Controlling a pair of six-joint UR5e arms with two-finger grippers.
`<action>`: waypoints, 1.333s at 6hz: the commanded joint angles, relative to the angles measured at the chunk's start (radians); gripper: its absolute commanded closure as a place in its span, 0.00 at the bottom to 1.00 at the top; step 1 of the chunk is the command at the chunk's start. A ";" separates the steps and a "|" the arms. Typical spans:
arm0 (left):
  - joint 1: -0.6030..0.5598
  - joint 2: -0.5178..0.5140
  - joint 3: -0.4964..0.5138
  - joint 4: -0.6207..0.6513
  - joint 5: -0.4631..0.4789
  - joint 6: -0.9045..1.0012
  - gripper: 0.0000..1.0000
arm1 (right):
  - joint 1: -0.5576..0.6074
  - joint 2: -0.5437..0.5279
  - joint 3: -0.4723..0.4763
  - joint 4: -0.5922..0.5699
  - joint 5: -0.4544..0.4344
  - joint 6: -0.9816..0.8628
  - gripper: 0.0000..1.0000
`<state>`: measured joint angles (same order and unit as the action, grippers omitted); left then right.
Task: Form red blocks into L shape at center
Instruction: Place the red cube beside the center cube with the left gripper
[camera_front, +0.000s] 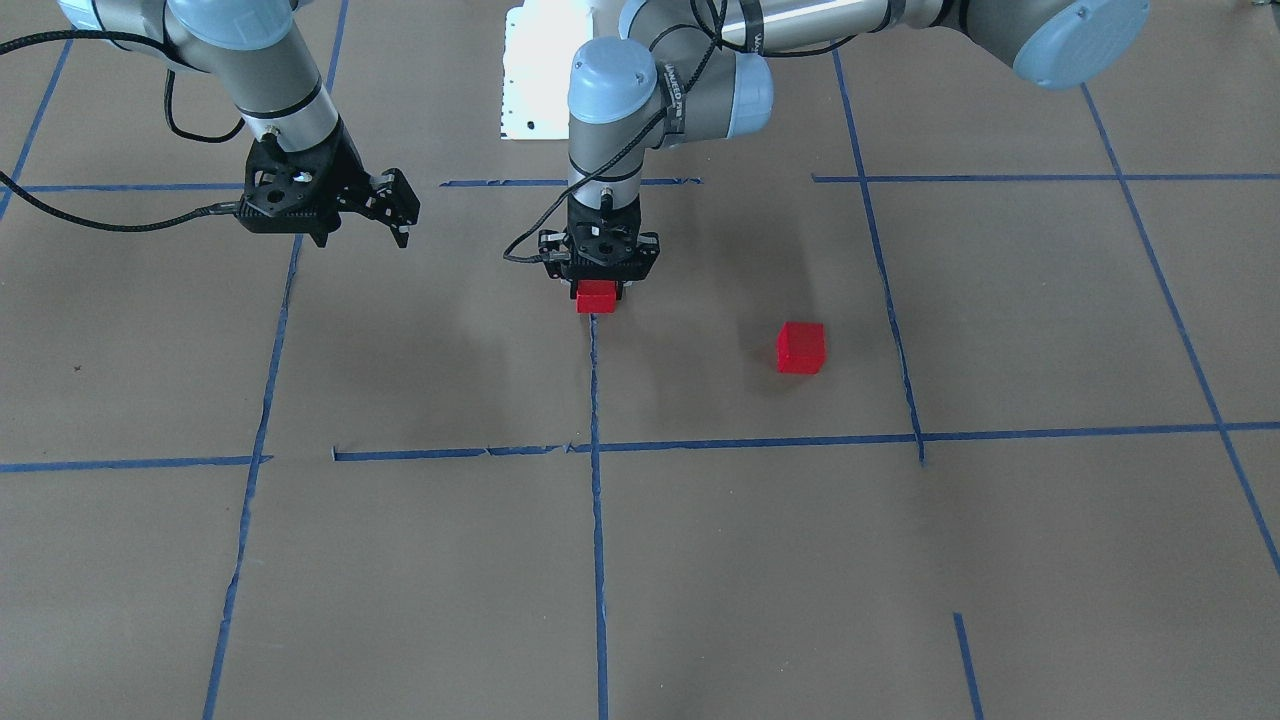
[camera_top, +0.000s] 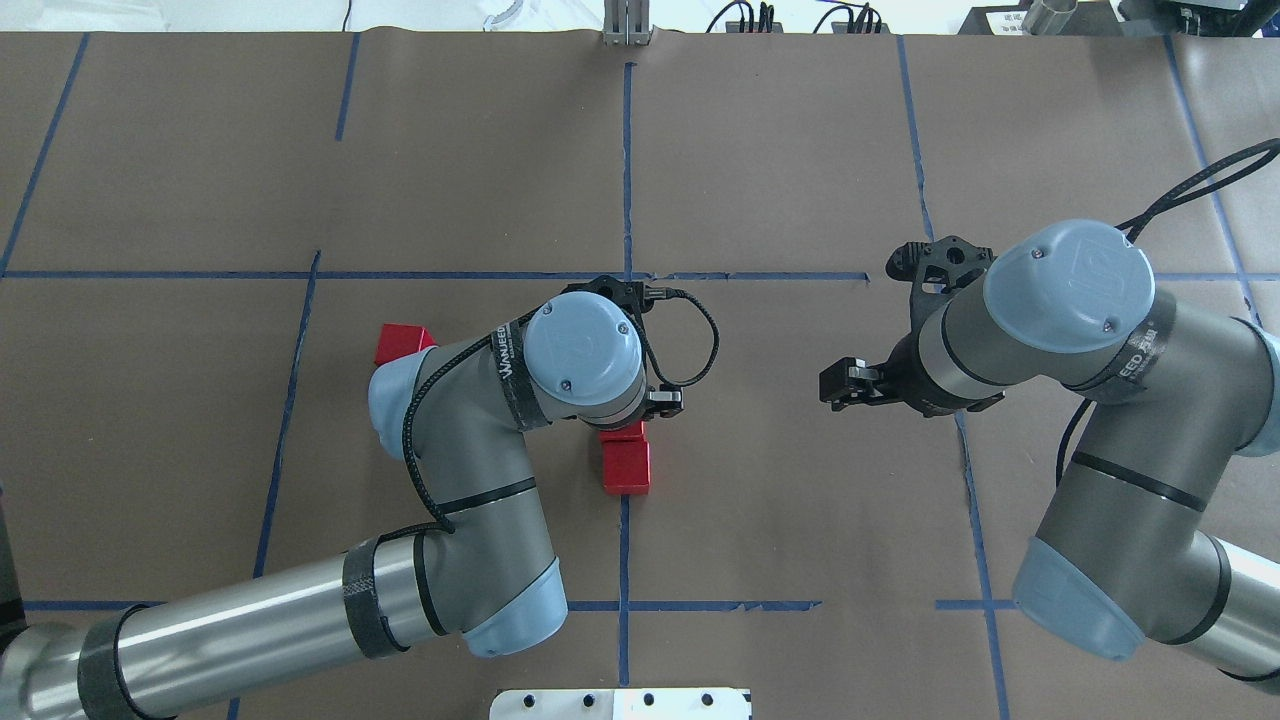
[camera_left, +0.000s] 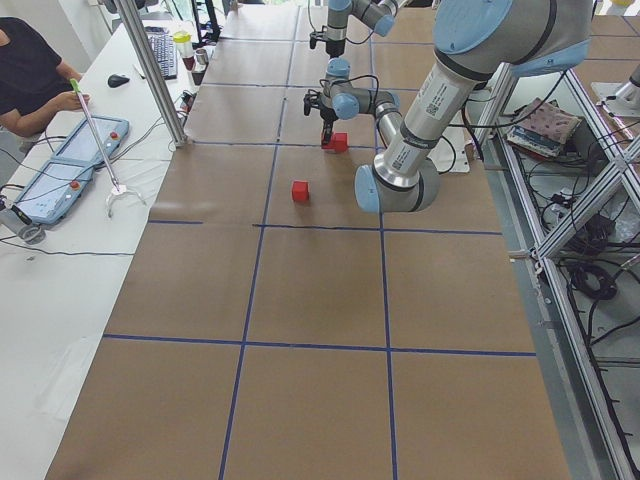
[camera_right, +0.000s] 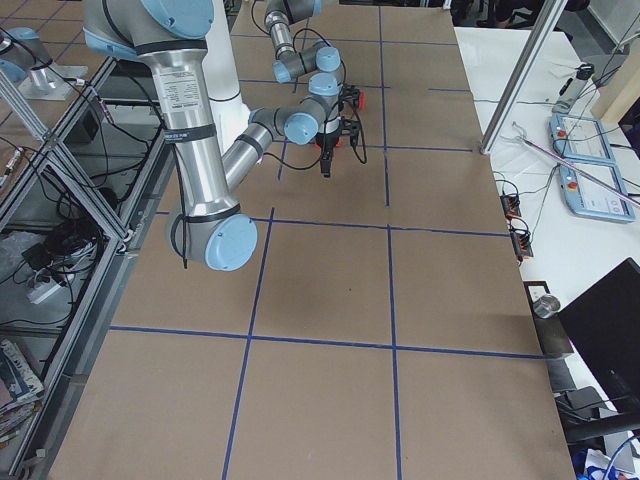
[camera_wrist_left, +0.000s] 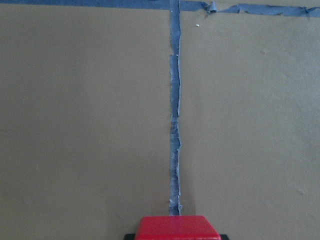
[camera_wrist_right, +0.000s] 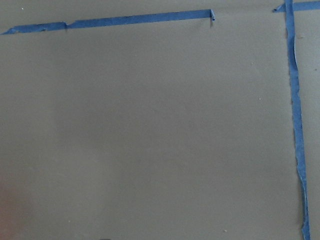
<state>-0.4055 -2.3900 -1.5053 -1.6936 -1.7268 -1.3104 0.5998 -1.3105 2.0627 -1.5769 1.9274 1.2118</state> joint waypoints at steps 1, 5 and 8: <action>0.010 0.000 0.002 -0.001 0.013 0.000 0.83 | 0.000 -0.001 0.000 0.000 0.001 0.000 0.00; 0.016 0.002 0.002 -0.005 0.033 0.006 0.00 | 0.000 0.001 0.000 0.000 0.002 0.000 0.00; -0.022 0.014 -0.090 -0.006 0.039 0.008 0.00 | 0.005 0.001 0.008 0.000 0.007 0.000 0.00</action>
<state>-0.4039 -2.3847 -1.5621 -1.7013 -1.6885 -1.3049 0.6017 -1.3093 2.0665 -1.5770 1.9312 1.2119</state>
